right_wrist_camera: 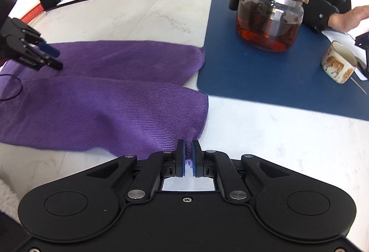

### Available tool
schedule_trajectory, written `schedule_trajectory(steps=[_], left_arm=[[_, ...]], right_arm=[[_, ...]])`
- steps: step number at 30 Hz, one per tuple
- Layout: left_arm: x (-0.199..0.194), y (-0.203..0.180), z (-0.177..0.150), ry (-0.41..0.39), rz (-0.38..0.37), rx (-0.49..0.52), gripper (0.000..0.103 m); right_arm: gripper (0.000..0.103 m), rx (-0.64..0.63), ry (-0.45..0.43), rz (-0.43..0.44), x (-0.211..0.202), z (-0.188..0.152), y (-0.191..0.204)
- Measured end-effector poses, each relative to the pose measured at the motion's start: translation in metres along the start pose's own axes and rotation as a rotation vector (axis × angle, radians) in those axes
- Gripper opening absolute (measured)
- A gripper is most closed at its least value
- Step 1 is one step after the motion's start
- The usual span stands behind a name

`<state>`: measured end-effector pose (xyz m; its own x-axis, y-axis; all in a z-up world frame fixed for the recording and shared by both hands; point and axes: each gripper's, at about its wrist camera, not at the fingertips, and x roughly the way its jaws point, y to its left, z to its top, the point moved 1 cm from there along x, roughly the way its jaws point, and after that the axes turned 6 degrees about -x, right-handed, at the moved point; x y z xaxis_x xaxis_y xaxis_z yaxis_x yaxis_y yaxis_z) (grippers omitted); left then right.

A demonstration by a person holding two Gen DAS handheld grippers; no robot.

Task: Fold towel

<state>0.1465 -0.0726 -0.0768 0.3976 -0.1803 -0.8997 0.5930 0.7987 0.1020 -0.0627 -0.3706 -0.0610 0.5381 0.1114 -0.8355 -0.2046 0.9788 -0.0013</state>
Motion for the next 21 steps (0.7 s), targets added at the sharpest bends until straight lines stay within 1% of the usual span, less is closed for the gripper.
schedule_trajectory(steps=[6,14,21], left_arm=[[0.003,0.012,0.0,0.0,0.014,-0.012,0.036],[0.003,0.018,-0.004,-0.005,0.033,-0.015,0.036],[0.003,0.018,-0.007,-0.015,0.032,-0.017,0.038]], right_arm=[[0.005,0.0,0.057,-0.006,-0.017,-0.019,0.008],[0.005,0.018,0.138,-0.004,-0.019,-0.042,0.014],[0.005,0.061,0.156,-0.012,-0.015,-0.053,0.018]])
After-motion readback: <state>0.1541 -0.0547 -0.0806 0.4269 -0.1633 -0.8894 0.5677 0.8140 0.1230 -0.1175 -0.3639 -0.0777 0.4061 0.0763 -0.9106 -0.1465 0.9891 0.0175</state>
